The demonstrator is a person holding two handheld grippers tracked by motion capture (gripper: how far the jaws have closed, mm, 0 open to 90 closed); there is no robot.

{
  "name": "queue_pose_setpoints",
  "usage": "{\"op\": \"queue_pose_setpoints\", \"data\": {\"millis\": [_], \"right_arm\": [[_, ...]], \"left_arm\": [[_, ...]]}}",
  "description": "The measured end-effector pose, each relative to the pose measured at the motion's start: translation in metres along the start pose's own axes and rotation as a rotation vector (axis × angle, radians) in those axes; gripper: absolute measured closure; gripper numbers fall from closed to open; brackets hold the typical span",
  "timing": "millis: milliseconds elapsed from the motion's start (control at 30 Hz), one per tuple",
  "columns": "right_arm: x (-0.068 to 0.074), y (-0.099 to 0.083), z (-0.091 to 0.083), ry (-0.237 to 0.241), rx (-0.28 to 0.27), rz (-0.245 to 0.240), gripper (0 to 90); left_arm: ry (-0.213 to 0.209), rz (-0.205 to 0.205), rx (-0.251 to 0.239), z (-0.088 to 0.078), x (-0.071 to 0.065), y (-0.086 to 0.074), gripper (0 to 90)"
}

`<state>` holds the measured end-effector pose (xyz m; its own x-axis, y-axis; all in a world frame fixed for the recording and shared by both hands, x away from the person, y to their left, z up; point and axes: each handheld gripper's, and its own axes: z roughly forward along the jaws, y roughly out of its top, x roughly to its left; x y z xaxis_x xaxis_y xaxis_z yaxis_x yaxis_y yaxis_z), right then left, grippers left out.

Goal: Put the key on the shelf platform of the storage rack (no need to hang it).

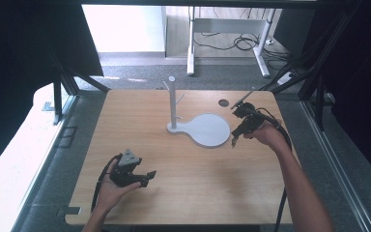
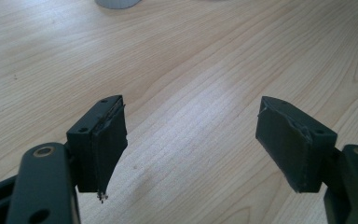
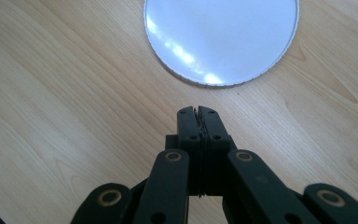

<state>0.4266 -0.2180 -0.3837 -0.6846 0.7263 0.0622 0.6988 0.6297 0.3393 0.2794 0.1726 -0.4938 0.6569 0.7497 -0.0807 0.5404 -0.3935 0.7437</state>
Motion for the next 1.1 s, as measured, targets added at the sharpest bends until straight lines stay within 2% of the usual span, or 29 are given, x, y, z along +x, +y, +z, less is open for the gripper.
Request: {"op": "queue_pose_setpoints", "data": {"millis": [567, 1100], "right_arm": [[0.005, 0.025, 0.014, 0.018, 0.007, -0.018, 89.0], [0.002, 0.038, 0.024, 0.027, 0.007, -0.022, 89.0]], "left_arm": [[-0.001, -0.004, -0.004, -0.001, 0.001, 0.000, 24.9], [0.002, -0.004, -0.005, -0.002, 0.002, 0.000, 24.9]]}}
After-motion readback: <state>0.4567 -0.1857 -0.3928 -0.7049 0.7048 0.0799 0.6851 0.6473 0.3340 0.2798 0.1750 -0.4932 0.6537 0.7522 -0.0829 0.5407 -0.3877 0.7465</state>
